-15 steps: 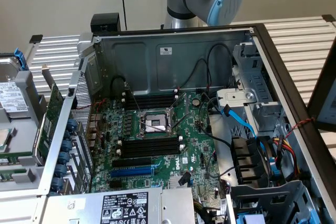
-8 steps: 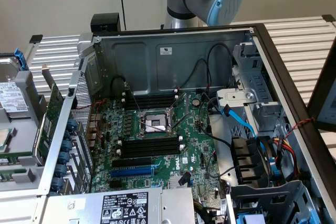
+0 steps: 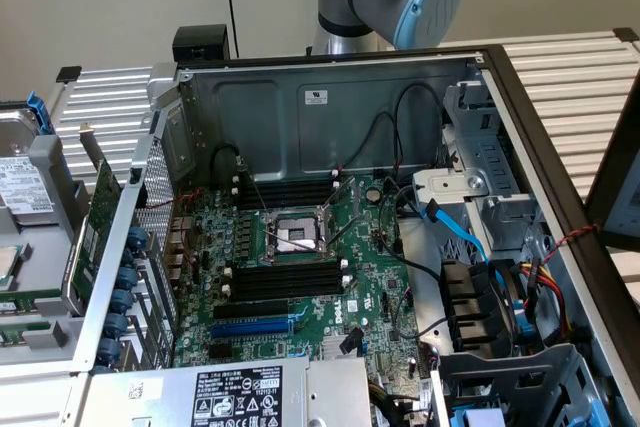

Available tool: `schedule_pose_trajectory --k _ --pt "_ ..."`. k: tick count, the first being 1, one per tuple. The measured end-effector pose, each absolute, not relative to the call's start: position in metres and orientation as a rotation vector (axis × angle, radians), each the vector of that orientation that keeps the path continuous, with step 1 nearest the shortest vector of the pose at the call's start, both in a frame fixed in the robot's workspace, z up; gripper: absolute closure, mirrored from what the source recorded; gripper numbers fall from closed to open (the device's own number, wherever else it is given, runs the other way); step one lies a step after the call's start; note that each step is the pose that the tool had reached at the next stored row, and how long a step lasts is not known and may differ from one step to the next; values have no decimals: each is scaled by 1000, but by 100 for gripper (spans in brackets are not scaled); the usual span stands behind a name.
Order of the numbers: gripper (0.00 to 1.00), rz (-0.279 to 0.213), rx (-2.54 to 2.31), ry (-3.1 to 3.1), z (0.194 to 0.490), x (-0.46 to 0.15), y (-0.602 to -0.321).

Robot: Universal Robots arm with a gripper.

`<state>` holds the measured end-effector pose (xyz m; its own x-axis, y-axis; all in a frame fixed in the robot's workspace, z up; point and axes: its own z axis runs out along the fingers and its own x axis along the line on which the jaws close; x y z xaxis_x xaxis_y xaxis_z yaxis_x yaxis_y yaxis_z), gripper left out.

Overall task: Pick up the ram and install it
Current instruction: 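Pick up the ram and move it above insertion slot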

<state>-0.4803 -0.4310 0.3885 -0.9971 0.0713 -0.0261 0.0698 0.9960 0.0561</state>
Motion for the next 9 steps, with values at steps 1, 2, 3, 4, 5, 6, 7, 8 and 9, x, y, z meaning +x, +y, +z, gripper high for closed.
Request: schedule_pose_trajectory --k 1,2,3,4,5,6,7,8,9 --pt "90 86 110 3110 389 -480 -431" --pt "90 86 110 3110 389 -480 -431" --pt "90 86 110 3110 389 -480 -431" --pt "90 86 110 3110 388 -480 -431" --pt "90 86 109 3110 389 -481 -431" --pt "90 86 101 3108 388 -481 -431" --pt "90 87 76 3108 388 -481 -431" --pt "90 87 48 3109 388 -481 -431" --pt "90 88 20 3110 388 -481 -431"
